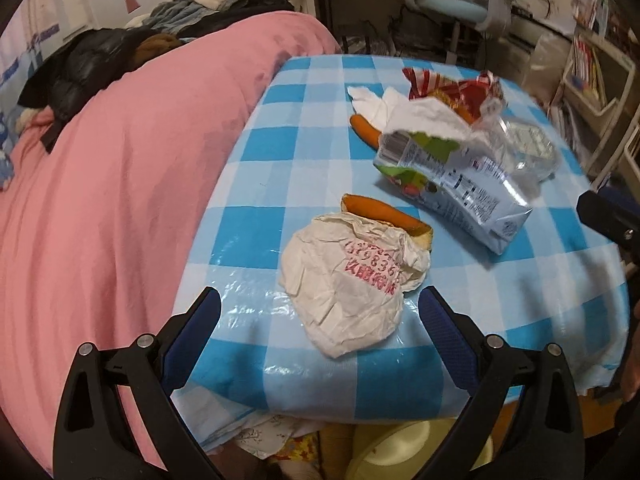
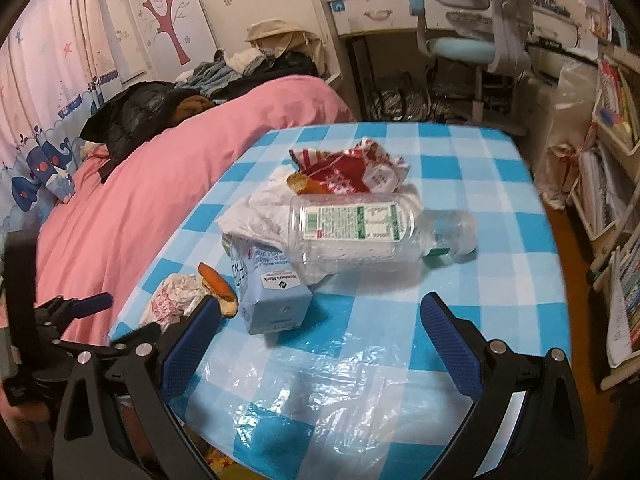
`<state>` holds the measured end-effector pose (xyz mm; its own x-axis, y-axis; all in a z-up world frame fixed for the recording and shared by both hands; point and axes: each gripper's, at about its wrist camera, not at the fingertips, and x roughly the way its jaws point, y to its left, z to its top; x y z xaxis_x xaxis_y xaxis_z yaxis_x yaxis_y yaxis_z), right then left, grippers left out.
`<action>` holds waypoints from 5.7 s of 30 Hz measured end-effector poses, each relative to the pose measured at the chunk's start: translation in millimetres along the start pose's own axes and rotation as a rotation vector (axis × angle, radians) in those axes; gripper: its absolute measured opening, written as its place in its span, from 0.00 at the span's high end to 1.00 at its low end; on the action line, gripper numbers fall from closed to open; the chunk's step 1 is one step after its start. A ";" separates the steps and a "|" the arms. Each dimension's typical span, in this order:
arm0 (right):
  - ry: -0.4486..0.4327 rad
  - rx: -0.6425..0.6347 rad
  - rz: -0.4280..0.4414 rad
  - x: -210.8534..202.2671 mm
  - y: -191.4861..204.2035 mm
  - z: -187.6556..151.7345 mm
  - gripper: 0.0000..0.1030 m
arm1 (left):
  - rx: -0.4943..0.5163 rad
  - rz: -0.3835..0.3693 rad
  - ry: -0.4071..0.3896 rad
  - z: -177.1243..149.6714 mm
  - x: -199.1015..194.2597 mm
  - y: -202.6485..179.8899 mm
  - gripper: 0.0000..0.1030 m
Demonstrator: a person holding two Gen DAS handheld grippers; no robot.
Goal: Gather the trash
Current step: 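Lower the left tool onto the crumpled white paper wrapper and close it, then grasp the blue milk carton with the right tool while the left holds the wrapper, then carry the milk carton with the right tool to the yellow bin and release, then carry the paper wrapper with the left tool to the yellow bin and release, then grasp an orange bread crust with the left tool while the right grasps the white tissue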
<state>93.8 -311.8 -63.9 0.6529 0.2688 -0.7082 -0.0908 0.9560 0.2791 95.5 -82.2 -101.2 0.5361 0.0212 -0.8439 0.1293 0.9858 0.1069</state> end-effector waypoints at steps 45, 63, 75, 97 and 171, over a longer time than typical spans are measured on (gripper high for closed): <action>0.126 0.080 0.318 17.8 12.0 13.8 0.60 | -0.156 -0.141 -0.051 19.1 -31.4 56.0 0.95; 0.230 -0.218 0.045 27.9 41.9 -31.0 0.62 | -0.151 -0.135 -0.049 -6.5 -43.0 61.8 0.95; 0.242 -0.138 0.301 -47.1 58.4 -77.4 0.62 | -0.149 -0.195 -0.123 -14.7 -67.9 64.8 0.95; 0.578 -0.460 0.170 7.0 118.0 -193.0 0.45 | -0.018 -0.211 -0.106 -85.0 -100.1 32.6 0.95; 0.100 -0.163 -0.083 103.7 42.4 9.3 0.52 | 0.060 -0.070 0.117 3.5 38.6 5.3 0.81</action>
<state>164.7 -244.4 -119.5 0.5861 0.1910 -0.7874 -0.1655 0.9795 0.1144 119.8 -76.8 -131.3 0.4239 -0.0250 -0.9054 0.2143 0.9740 0.0735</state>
